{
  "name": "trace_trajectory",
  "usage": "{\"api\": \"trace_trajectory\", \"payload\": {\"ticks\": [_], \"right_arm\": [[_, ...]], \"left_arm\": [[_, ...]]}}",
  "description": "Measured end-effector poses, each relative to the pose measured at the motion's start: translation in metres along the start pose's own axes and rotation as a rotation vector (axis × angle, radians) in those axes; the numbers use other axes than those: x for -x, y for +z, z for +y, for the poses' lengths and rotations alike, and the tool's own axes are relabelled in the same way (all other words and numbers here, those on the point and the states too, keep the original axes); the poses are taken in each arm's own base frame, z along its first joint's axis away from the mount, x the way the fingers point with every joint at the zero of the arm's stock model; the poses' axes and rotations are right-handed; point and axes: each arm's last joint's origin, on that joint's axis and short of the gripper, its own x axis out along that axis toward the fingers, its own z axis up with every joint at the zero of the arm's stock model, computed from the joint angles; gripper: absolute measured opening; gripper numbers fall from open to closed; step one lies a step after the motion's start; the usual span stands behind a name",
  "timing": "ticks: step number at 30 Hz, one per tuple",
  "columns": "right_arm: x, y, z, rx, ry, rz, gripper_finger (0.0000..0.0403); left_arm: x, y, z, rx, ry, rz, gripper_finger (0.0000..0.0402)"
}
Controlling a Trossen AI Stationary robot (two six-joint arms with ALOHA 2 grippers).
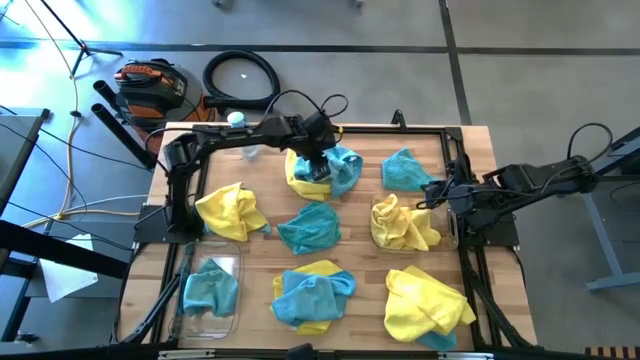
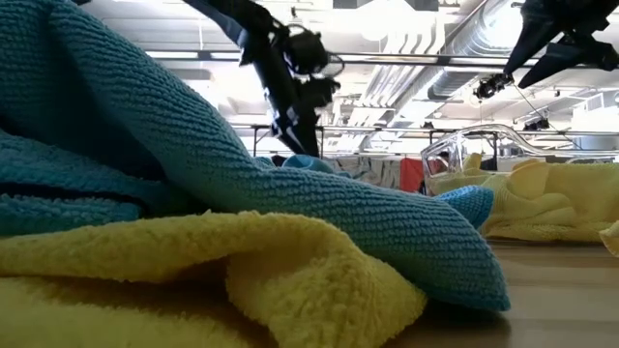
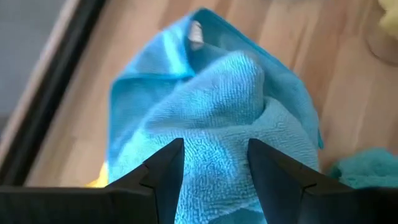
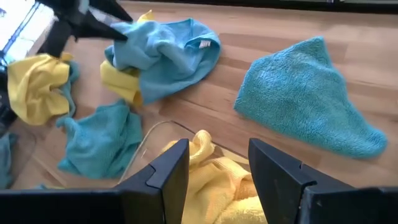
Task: Sort microfiber towel by color & place in baskets
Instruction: Put the blue microfiber towel into the left transparent bin
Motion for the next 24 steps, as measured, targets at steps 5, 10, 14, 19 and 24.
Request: {"api": "trace_trajectory", "payload": {"ticks": [5,10,14,19,24], "right_arm": [[-0.001,0.000,0.001,-0.043,-0.004,0.000,0.0160],[-0.003,-0.002,0.003,-0.038,-0.020,0.001,0.0160],[-0.005,-0.002,0.005,-0.028,-0.031,-0.005,0.0160],[-0.006,-0.003,0.005,-0.016,-0.036,-0.006,0.0160],[-0.006,-0.003,0.005,0.016,-0.037,-0.005,0.0160]], "left_arm": [[-0.014,-0.006,0.000,-0.085,-0.011,0.061,0.0154],[-0.016,-0.011,-0.006,-0.103,-0.024,0.114,0.0099],[-0.015,-0.014,-0.010,-0.097,-0.006,0.161,0.0018],[0.004,-0.018,-0.013,-0.055,0.081,0.209,0.0004],[0.054,-0.017,-0.022,0.011,0.102,0.137,0.0001]]}}
